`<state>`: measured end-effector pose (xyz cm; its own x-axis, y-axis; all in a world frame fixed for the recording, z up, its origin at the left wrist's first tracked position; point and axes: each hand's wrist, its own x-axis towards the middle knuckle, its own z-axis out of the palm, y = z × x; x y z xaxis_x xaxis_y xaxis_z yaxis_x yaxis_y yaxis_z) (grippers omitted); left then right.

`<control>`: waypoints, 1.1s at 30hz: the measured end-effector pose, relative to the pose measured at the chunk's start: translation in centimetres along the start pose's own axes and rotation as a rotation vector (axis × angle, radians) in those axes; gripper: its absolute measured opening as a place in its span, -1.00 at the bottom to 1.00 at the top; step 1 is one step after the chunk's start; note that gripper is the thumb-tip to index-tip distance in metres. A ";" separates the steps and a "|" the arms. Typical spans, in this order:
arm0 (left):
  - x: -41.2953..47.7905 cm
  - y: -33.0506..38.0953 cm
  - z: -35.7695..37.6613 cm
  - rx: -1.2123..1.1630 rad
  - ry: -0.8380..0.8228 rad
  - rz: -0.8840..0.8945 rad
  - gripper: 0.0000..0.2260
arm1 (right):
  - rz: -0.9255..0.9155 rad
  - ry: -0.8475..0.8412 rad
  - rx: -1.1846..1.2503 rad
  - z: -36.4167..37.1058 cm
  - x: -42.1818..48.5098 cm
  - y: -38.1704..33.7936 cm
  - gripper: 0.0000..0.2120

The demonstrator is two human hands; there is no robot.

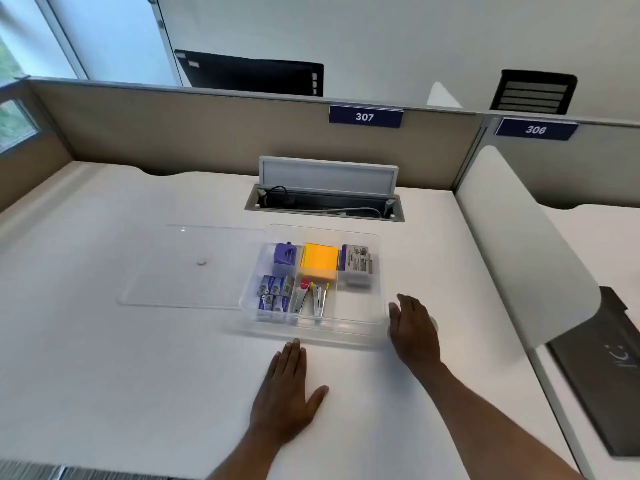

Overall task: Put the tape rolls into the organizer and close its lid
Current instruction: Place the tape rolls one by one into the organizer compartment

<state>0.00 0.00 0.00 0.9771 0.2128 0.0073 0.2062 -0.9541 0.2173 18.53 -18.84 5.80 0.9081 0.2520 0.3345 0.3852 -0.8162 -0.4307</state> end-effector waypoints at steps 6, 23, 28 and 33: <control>-0.1 0.2 -0.7 -0.004 -0.066 -0.017 -0.28 | 0.175 -0.134 0.021 -1.3 1.4 2.3 -0.67; -0.3 0.2 -0.7 -0.018 -0.042 -0.006 -0.27 | -0.384 -0.529 -0.301 -1.6 1.3 4.9 -0.61; -0.3 0.0 -0.6 -0.044 -0.062 -0.007 -0.27 | -0.348 -0.543 -0.398 -2.2 1.2 4.5 -0.68; 0.0 0.0 -0.7 -0.052 -0.065 -0.006 -0.27 | -0.345 -0.564 -0.389 -2.4 1.6 4.0 -0.40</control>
<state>-0.06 0.12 0.70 0.9775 0.2032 -0.0573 0.2111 -0.9401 0.2675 21.11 -22.92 6.60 0.7334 0.6679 -0.1268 0.6714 -0.7408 -0.0187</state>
